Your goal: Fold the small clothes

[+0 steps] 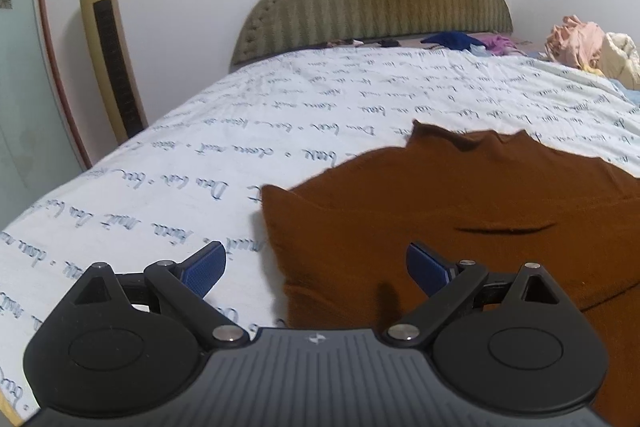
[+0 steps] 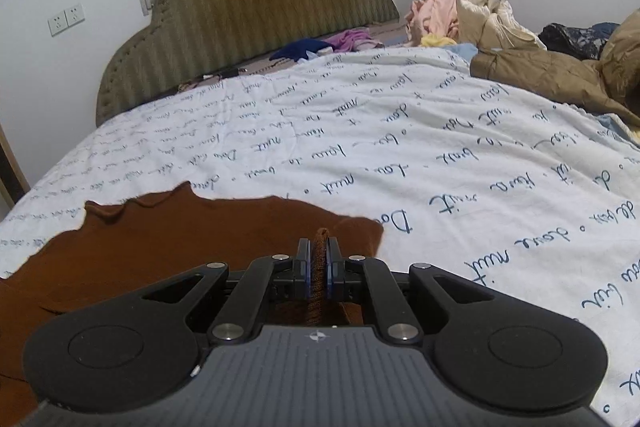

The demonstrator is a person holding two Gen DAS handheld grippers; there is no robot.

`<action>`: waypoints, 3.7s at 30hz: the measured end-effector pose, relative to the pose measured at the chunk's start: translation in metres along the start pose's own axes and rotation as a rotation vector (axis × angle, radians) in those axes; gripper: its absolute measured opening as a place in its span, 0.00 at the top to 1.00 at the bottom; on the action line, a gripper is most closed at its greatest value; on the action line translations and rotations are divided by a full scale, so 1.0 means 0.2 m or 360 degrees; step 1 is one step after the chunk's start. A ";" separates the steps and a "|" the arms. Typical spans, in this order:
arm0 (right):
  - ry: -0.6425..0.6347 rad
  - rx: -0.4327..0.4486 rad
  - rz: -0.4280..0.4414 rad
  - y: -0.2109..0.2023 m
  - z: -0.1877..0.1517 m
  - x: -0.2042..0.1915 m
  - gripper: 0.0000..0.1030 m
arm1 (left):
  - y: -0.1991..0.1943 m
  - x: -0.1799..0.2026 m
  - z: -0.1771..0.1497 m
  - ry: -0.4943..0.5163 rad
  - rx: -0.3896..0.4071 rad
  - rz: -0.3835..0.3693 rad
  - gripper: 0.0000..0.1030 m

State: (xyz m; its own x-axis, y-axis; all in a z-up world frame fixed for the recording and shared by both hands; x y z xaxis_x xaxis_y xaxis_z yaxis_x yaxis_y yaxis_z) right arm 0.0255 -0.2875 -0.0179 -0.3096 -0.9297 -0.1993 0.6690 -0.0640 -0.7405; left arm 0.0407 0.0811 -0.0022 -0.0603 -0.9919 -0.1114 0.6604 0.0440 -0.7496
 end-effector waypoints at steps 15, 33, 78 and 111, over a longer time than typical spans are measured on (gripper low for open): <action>-0.0279 0.0125 -0.0041 -0.15 -0.11 -0.16 0.64 | 0.07 0.06 -0.04 0.0045 -0.0059 0.0038 0.05; -0.0331 -0.0048 -0.0168 0.01 -0.27 -0.17 0.26 | 0.14 0.08 -0.10 0.0066 -0.0075 0.0069 0.02; -0.0290 -0.0005 -0.0256 -0.08 -0.47 -0.15 0.00 | 0.13 0.12 -0.13 0.0130 0.0026 0.0168 0.00; -0.0298 -0.0005 -0.0244 -0.12 -0.53 -0.15 0.00 | 0.04 0.05 -0.28 -0.0057 -0.0046 -0.0030 0.00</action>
State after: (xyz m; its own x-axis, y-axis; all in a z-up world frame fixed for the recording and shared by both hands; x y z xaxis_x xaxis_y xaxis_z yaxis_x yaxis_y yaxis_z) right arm -0.0520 -0.2201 -0.0626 -0.2764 -0.9603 0.0381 0.6216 -0.2089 -0.7550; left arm 0.0040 0.0779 -0.0458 -0.0454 -0.9962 -0.0738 0.6375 0.0280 -0.7700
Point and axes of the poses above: each gripper's, at about its wrist camera, not at the fingertips, and y roughly the way its jaws point, x to its right, z to its top, the point moved 2 cm from there along y, roughly the way its jaws point, and after that the axes turned 15 degrees about -x, right-handed, at the moved point
